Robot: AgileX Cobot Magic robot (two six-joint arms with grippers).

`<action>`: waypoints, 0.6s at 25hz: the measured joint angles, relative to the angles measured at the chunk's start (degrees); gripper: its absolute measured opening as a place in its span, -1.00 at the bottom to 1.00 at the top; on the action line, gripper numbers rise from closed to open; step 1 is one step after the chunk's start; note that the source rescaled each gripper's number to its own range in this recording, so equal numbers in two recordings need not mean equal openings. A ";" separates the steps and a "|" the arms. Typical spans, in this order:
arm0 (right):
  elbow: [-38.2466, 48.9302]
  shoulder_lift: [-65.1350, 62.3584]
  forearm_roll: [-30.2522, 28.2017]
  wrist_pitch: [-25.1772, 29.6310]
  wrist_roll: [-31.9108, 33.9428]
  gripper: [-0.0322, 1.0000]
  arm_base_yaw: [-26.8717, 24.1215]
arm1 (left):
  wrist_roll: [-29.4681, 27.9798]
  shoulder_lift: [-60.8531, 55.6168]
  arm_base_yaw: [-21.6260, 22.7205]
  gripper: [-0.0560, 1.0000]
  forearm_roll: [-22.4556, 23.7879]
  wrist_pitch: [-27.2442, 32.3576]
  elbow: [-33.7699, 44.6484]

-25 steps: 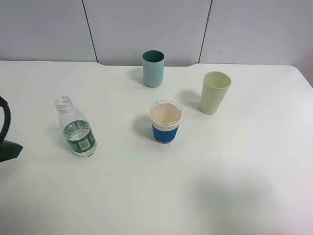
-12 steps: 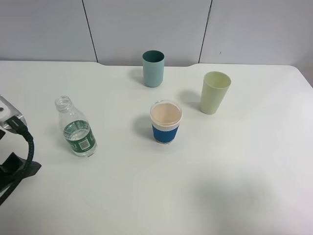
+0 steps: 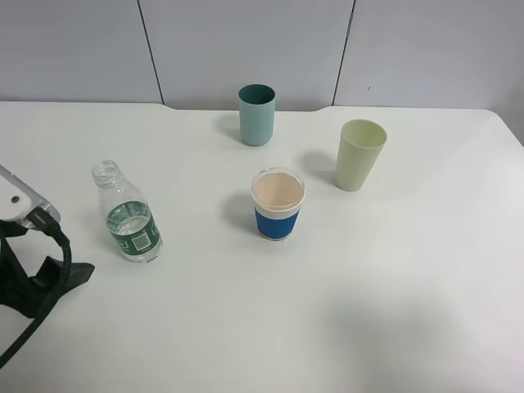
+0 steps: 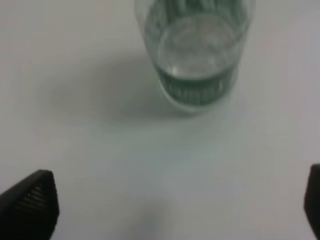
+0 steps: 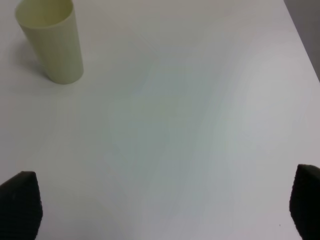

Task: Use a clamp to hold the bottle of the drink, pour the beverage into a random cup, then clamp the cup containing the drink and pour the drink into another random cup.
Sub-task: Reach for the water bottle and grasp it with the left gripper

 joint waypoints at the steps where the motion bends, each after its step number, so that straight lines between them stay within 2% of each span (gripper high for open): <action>1: 0.00 0.00 0.00 0.00 0.00 1.00 0.00 | -1.01 1.10 0.00 1.00 -0.67 -1.30 0.00; 10: 0.00 0.00 0.00 0.00 0.00 1.00 0.00 | -7.29 14.41 0.00 1.00 -2.93 -11.55 0.00; 13: 0.00 0.00 0.00 0.00 0.00 1.00 0.00 | -8.18 17.23 0.00 1.00 -3.00 -18.27 2.08; 15: 0.00 0.00 0.00 0.00 0.00 1.00 0.00 | -8.25 18.69 0.00 1.00 -3.00 -25.20 4.93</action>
